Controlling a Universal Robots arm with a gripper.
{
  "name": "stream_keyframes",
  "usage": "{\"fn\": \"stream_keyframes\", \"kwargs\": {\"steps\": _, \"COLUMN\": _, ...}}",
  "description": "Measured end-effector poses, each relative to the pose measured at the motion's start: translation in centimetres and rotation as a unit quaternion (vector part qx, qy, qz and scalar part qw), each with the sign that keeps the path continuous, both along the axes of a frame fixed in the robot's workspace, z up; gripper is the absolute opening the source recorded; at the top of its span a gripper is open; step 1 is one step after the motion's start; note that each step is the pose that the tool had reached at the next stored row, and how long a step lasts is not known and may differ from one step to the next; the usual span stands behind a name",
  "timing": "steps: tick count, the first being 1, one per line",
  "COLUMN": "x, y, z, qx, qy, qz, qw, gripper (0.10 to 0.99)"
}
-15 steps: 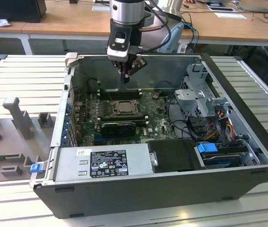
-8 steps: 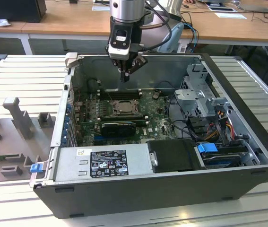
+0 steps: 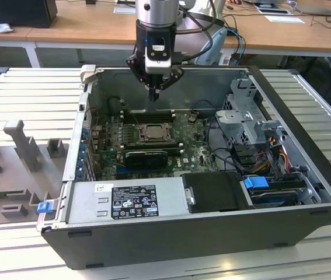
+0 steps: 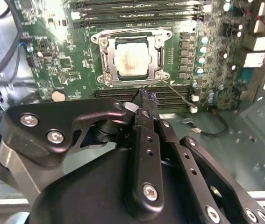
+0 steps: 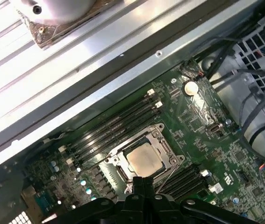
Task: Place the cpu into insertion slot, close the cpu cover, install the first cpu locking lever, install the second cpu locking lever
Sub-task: 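Install the first cpu locking lever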
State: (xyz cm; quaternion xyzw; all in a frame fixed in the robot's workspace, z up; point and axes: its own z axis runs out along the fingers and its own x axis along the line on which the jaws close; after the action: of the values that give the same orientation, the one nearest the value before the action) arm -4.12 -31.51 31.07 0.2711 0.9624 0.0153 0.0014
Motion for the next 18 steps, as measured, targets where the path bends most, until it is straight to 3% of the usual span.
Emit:
{"fn": "stream_keyframes", "kwargs": {"steps": 5, "x": 0.0, "y": 0.0, "z": 0.0, "qx": 0.0, "qy": 0.0, "qz": 0.031, "qw": 0.9995, "gripper": 0.106}}
{"fn": "stream_keyframes", "kwargs": {"steps": 11, "x": 0.0, "y": 0.0, "z": 0.0, "qx": 0.0, "qy": 0.0, "qz": 0.077, "qw": 0.997, "gripper": 0.106}}
{"fn": "stream_keyframes", "kwargs": {"steps": 18, "x": 0.0, "y": 0.0, "z": 0.0, "qx": 0.0, "qy": 0.0, "qz": 0.107, "qw": 0.9943, "gripper": 0.106}}
